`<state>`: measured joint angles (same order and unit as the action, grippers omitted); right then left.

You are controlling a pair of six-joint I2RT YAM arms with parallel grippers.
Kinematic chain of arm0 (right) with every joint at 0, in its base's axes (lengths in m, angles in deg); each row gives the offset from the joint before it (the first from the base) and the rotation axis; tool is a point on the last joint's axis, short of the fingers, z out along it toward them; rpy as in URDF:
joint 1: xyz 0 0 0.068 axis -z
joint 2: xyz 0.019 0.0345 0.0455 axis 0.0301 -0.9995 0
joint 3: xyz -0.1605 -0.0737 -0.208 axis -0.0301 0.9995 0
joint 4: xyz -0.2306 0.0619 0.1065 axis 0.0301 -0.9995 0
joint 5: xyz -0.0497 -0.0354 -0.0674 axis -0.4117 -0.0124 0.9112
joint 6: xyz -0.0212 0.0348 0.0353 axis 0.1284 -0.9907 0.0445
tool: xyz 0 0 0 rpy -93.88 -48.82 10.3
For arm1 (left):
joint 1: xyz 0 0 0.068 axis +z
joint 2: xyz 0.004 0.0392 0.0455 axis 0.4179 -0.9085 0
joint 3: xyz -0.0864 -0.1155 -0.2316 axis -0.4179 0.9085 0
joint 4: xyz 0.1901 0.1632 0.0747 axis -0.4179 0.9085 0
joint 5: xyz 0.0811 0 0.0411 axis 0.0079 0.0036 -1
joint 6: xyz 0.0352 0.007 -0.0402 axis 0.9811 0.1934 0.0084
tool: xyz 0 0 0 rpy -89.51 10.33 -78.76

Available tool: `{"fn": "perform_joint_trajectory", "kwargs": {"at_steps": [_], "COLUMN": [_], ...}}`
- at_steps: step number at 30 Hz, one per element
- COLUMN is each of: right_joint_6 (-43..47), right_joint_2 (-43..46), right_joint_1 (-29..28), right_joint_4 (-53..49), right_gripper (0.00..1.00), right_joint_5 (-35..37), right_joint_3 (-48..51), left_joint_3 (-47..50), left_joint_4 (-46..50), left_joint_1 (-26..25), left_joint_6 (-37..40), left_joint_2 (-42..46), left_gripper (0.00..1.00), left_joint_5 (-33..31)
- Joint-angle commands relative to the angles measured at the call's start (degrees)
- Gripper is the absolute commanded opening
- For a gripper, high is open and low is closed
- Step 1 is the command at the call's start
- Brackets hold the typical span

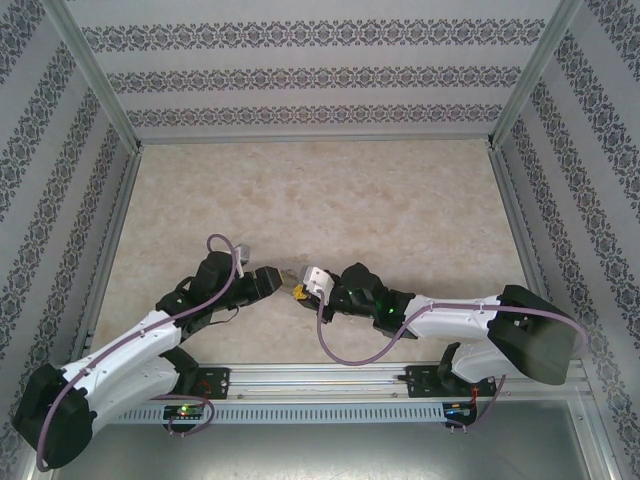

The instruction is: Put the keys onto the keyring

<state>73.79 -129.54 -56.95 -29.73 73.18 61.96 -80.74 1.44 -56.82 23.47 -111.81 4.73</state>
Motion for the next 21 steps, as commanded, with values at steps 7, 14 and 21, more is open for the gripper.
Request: {"fn": "perform_joint_trajectory", "kwargs": {"at_steps": [7, 14, 21], "right_joint_6": [2.28, 3.60, 4.86], "right_joint_2": [-2.53, -3.62, -3.74], "right_joint_1": [-1.44, -1.96, -2.58], "right_joint_4": [3.28, 2.70, 1.64], "right_gripper": [0.00, 0.00, 0.00], "right_joint_5": [1.38, 0.94, 1.43], "right_joint_3": [-0.90, -1.41, -1.48], "left_joint_3": [1.63, 2.90, 2.86], "left_joint_4": [-7.07, -10.70, -11.07], "left_joint_1": [0.08, 0.06, 0.09], "left_joint_6": [-3.53, -4.75, -4.39], "left_joint_2": [-3.44, -5.56, -5.37], "left_gripper": [0.53, 0.33, 0.12], "left_joint_5": [2.43, 3.57, 3.57]}}
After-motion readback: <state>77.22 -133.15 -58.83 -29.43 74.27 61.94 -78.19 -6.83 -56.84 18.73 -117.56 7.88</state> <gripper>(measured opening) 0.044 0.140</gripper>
